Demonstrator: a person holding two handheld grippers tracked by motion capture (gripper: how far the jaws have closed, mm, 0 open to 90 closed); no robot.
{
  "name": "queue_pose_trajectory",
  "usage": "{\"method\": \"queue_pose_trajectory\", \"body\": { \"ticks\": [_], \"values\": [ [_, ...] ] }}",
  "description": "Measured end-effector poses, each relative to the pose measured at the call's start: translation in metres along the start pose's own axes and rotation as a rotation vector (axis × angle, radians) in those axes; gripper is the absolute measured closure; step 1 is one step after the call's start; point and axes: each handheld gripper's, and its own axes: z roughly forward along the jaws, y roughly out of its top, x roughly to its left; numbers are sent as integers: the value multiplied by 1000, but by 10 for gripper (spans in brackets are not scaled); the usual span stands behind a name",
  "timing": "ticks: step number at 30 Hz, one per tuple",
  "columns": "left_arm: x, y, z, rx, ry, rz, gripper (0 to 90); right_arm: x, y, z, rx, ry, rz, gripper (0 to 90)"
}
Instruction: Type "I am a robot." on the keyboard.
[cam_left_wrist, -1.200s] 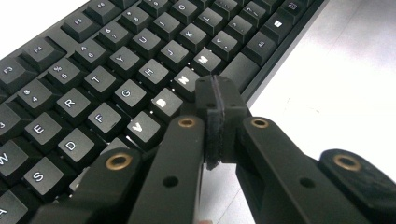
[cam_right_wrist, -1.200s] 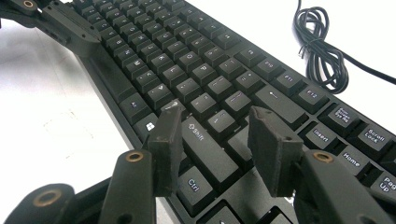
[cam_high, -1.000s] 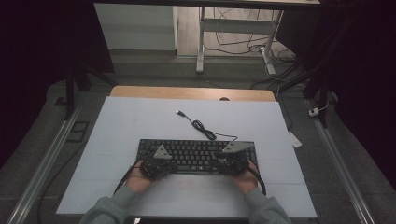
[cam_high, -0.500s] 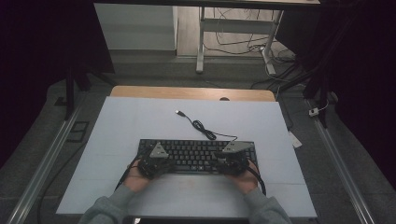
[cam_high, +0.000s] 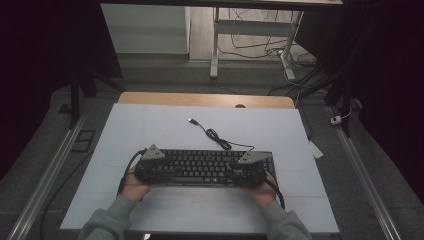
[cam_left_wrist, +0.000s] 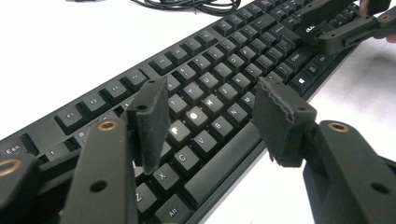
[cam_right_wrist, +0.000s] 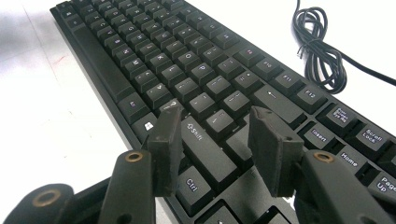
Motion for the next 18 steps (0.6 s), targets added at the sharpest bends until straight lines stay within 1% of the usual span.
{"method": "queue_pose_trajectory", "body": {
  "ticks": [6, 10, 18],
  "values": [
    [1, 0, -1, 2, 8, -3, 426, 0, 0, 0, 0, 0, 1, 547],
    [2, 0, 0, 6, 22, -2, 421, 0, 0, 0, 2, -2, 0, 546],
    [9, -3, 1, 30, 67, -13, 406, 1, 0, 1, 7, -5, -2, 543]
  ]
}}
